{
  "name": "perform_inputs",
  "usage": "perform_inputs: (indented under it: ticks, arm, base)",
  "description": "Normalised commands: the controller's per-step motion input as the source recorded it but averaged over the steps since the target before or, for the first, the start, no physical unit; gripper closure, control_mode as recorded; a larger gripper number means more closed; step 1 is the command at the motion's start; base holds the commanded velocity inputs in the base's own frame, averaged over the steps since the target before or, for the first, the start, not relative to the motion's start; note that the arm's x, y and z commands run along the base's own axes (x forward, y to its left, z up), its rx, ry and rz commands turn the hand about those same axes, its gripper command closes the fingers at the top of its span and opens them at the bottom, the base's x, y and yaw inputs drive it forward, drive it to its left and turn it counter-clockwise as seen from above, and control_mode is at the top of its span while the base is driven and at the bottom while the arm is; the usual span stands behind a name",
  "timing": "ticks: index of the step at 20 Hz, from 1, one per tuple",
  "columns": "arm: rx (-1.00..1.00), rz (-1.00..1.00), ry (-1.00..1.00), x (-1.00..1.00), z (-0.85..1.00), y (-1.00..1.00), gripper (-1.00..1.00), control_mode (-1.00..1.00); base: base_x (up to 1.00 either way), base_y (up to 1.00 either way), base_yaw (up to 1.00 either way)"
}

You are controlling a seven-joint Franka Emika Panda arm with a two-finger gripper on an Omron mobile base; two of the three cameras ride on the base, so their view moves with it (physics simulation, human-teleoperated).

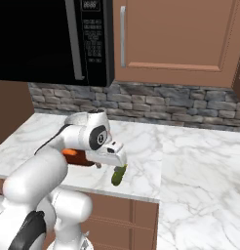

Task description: Place the two vegetables and bowl onto the tray for setting up a vegetable dip station.

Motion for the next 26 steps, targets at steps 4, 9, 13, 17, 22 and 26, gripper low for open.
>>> perform_inputs:
  ticks: [4, 9, 13, 17, 22, 26]
  arm:
    - [-0.02, -0.12, 0.05, 0.11, -0.32, -0.26, -1.0, -1.0]
    - [0.0, -0.1, 0.02, 0.18, -0.38, -0.15, -1.0, -1.0]
    - [0.0, -0.03, 0.0, 0.33, -0.28, -0.1, -1.0, -1.0]
    - [0.0, 0.0, 0.0, 0.34, -0.24, -0.04, -1.0, -1.0]
    - [0.0, 0.0, 0.0, 0.32, -0.2, -0.02, -1.0, -1.0]
    - [0.0, 0.01, 0.0, 0.2, -0.28, 0.0, -1.0, -1.0]
  base:
    - [0.0, 0.0, 0.0]
    - [0.0, 0.0, 0.0]
    - [0.0, 0.0, 0.0]
    - [0.0, 0.0, 0.0]
    - [0.0, 0.0, 0.0]
    - [0.0, 0.0, 0.0]
